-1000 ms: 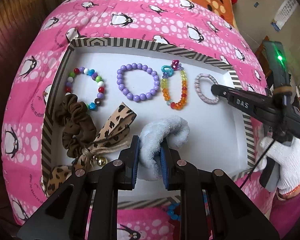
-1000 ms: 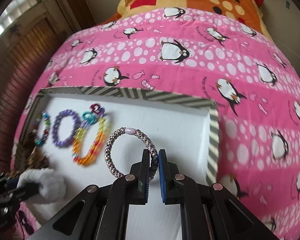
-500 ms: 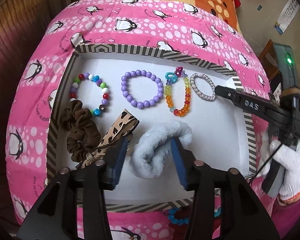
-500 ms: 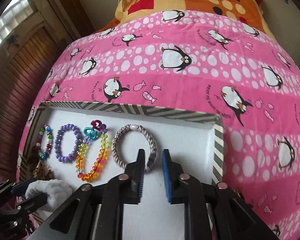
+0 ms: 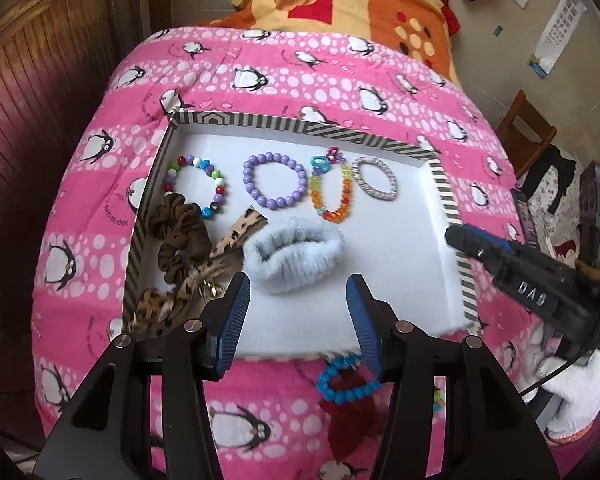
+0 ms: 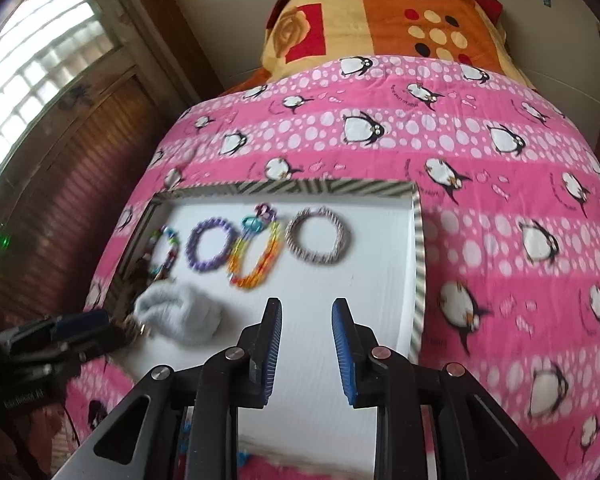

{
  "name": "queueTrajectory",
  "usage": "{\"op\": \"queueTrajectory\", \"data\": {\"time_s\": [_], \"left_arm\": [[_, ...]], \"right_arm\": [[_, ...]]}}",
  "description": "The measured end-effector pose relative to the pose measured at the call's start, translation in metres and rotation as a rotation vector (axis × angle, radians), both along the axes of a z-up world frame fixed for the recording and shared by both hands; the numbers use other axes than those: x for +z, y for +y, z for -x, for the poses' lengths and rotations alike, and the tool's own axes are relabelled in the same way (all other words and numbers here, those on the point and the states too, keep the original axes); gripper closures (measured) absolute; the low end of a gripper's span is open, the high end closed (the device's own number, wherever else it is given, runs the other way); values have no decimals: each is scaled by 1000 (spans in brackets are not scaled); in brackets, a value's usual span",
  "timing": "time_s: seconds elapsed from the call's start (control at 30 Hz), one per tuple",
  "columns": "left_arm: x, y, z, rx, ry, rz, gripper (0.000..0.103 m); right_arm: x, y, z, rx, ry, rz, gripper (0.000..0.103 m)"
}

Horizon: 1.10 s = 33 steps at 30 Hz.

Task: Organize jewelry
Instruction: 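Raise both open tools out of the tray back over the jewelry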

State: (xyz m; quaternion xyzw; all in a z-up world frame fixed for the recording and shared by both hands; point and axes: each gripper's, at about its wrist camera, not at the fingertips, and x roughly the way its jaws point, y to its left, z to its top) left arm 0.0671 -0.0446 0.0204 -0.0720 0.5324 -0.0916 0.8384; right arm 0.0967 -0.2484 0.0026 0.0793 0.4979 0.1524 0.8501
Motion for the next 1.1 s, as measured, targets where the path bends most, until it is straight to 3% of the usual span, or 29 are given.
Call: {"op": "queueTrajectory", "data": {"time_s": [0.13, 0.4, 0.83, 1.07, 1.1], "left_arm": [[9, -6, 19, -21, -18, -4, 53], [15, -24, 58, -53, -39, -28, 53], [11, -77, 117, -122, -20, -21, 53], [10, -96, 139, -135, -18, -18, 53], [10, -98, 142, -133, -17, -17, 53]], "right_arm": [[4, -10, 27, -20, -24, -55, 66], [9, -26, 76, -28, -38, -77, 64], [7, -88, 161, -73, -91, -43, 63], [9, -125, 196, -145, -163, -118, 63], [9, -132, 201, -158, -177, -123, 55]]}}
